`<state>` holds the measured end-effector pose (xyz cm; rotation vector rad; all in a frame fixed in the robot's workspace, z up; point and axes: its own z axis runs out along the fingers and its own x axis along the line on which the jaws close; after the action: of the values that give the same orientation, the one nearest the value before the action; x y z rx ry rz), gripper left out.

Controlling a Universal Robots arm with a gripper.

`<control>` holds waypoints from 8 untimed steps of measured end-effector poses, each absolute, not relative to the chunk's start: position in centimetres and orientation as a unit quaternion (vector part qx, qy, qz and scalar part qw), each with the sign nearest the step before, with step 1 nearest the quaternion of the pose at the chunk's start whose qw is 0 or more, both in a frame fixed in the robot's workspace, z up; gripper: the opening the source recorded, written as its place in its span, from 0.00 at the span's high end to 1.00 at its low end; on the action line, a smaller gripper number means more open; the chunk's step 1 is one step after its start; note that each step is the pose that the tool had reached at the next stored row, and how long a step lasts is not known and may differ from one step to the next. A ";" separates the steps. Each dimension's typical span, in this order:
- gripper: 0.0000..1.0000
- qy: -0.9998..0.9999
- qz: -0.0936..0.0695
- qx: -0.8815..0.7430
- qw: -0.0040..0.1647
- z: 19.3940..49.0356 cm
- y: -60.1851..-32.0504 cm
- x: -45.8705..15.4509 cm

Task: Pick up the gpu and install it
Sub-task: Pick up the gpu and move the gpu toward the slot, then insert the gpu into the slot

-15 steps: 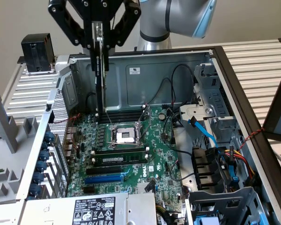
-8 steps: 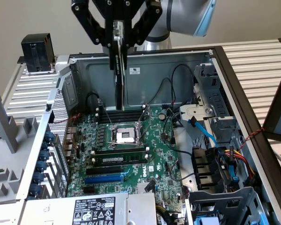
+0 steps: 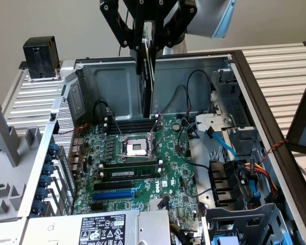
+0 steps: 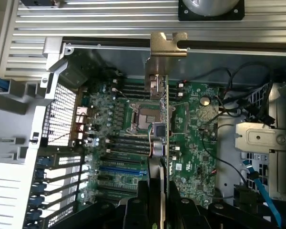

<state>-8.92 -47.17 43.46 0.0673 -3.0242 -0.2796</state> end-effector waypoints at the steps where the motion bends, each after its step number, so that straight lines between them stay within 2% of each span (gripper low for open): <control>1: 0.73 -0.994 -0.092 0.022 0.052 43.5 -47.2 -8.9; 8: 0.73 -0.994 -0.092 0.022 0.052 43.5 -47.2 -8.9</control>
<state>-8.92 -47.17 43.46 0.0673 -3.0241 -0.2798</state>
